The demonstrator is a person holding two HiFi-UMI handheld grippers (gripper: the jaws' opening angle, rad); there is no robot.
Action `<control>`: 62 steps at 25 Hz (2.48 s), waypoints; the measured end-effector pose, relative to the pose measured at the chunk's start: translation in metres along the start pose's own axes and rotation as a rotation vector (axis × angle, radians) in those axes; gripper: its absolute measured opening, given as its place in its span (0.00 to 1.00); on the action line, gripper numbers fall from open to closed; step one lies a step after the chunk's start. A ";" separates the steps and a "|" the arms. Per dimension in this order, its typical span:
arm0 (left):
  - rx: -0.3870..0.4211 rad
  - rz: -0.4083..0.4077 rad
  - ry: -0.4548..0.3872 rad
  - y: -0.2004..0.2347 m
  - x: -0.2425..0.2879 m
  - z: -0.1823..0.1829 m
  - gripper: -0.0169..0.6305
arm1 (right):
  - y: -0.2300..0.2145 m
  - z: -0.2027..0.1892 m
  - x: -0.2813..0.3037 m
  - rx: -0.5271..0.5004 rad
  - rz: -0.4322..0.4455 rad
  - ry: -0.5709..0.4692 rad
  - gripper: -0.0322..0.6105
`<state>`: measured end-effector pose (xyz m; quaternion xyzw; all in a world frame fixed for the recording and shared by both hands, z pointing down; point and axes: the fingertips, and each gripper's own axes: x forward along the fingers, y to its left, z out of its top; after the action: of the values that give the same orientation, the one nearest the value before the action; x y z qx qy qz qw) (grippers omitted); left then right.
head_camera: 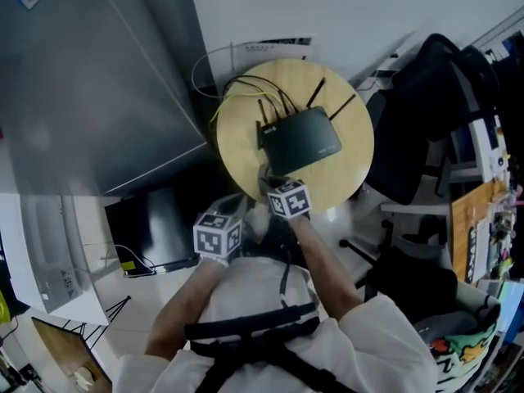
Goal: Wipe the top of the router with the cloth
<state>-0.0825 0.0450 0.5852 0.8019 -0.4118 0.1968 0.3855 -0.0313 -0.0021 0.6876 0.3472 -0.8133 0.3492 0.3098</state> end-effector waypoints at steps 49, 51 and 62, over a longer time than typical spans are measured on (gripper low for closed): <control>-0.027 -0.107 -0.028 -0.008 -0.018 -0.033 0.01 | -0.043 -0.043 -0.045 0.131 -0.451 0.032 0.11; -0.027 -0.109 -0.036 -0.013 -0.016 -0.032 0.01 | -0.041 -0.041 -0.055 0.112 -0.448 0.008 0.11; 0.003 -0.101 -0.163 -0.031 -0.027 0.018 0.01 | -0.012 0.029 -0.139 0.217 -0.223 -0.278 0.11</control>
<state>-0.0731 0.0563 0.5426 0.8356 -0.4005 0.1118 0.3590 0.0493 0.0175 0.5722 0.5114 -0.7623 0.3469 0.1922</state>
